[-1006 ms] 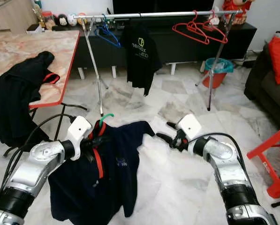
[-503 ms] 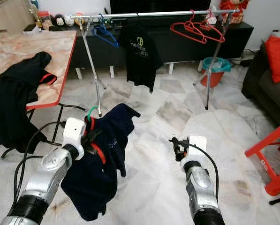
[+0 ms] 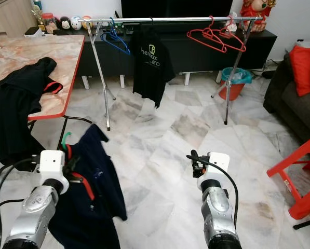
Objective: Hang hanger
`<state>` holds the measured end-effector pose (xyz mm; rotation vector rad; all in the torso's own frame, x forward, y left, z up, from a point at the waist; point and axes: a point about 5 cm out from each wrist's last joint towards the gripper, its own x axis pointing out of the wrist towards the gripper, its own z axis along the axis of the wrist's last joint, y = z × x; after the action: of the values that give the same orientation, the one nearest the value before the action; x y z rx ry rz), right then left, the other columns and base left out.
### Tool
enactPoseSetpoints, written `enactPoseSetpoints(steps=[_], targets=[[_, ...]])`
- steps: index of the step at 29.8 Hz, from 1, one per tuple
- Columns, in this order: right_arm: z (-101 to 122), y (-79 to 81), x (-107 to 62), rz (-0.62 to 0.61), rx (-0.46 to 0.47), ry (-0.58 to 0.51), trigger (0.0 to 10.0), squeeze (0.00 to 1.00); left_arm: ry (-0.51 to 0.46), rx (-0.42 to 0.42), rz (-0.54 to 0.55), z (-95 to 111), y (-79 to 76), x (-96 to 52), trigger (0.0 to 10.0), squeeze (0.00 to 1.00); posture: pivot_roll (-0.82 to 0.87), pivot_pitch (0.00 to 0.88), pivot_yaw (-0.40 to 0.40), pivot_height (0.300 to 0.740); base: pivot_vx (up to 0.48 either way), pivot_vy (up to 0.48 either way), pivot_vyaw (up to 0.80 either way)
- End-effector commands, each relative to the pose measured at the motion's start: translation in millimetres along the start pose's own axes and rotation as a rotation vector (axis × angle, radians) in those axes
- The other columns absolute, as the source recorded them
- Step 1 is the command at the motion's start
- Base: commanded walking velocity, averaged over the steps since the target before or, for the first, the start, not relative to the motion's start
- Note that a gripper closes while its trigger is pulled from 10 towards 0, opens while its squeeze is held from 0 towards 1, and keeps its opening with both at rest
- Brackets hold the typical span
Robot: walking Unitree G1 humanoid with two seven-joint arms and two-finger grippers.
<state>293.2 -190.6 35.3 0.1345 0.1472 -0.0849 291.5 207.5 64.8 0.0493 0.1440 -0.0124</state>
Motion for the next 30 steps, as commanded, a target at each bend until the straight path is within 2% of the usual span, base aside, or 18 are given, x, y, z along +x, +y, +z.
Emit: enactPoseSetpoints(steps=[1, 6, 12, 15, 18, 30], targets=[[0.1, -0.6, -0.7, -0.019, 0.010, -0.009, 10.0, 0.00, -0.050, 0.013, 0.009, 12.0, -2.1, 8.3, 10.0, 0.00, -0.01, 0.000, -0.007, 0.740, 0.000, 0.000, 0.00], [1.6, -2.4, -0.8, -0.030, 0.011, -0.018, 10.0, 0.00, -0.049, 0.017, 0.021, 12.8, -4.6, 11.6, 10.0, 0.00, -0.01, 0.000, -0.004, 0.740, 0.000, 0.000, 0.00], [5.3, -0.7, 0.6, -0.004, -0.012, -0.033, 10.0, 0.00, -0.044, 0.012, 0.028, 10.3, -6.2, 11.2, 10.0, 0.00, -0.01, 0.000, -0.007, 0.740, 0.000, -0.251, 0.00], [5.5, 3.1, 1.1, 0.015, -0.010, -0.036, 10.0, 0.00, -0.045, 0.014, 0.030, 9.8, -6.1, 11.1, 10.0, 0.00, -0.01, 0.000, -0.009, 0.740, 0.000, -0.278, 0.69], [5.2, 5.1, 2.0, 0.013, 0.012, -0.035, 10.0, 0.00, -0.046, 0.016, 0.027, 9.8, -6.3, 11.8, 10.0, 0.00, -0.01, 0.000, -0.006, 0.740, 0.000, -0.316, 0.00], [8.4, 2.3, 3.2, 0.005, 0.003, -0.038, 10.0, 0.00, -0.052, 0.019, 0.018, 12.7, -11.0, 15.5, 10.0, 0.00, -0.01, 0.000, -0.008, 0.740, 0.000, -0.356, 0.00]])
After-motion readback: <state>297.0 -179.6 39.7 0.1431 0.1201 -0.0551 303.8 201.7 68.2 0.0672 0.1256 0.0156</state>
